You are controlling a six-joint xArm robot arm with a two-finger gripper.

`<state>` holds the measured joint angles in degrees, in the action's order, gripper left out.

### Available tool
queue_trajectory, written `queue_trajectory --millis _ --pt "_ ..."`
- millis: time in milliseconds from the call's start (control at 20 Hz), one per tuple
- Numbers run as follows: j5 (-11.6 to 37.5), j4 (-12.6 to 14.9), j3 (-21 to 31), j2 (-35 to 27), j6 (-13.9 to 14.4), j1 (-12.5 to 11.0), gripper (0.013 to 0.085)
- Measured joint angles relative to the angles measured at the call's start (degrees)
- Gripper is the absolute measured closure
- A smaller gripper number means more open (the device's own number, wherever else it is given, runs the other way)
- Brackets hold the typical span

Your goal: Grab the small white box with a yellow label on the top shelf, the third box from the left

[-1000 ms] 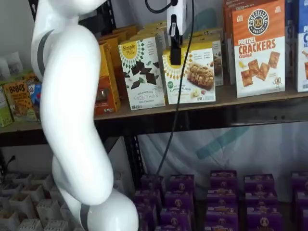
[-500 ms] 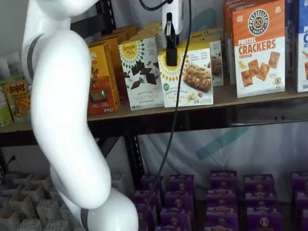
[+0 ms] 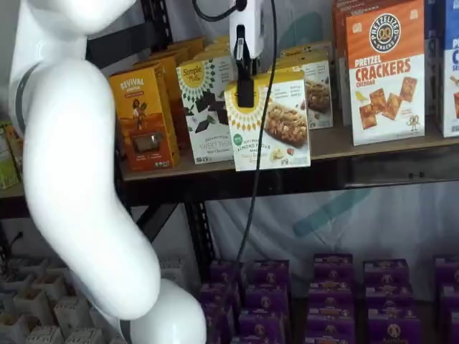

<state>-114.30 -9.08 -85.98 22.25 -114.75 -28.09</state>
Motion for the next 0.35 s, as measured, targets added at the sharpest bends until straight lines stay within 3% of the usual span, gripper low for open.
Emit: queue_trajectory --millis 350 --pt "-0.04 0.39 3.44 3.01 0.24 0.44 0.0690"
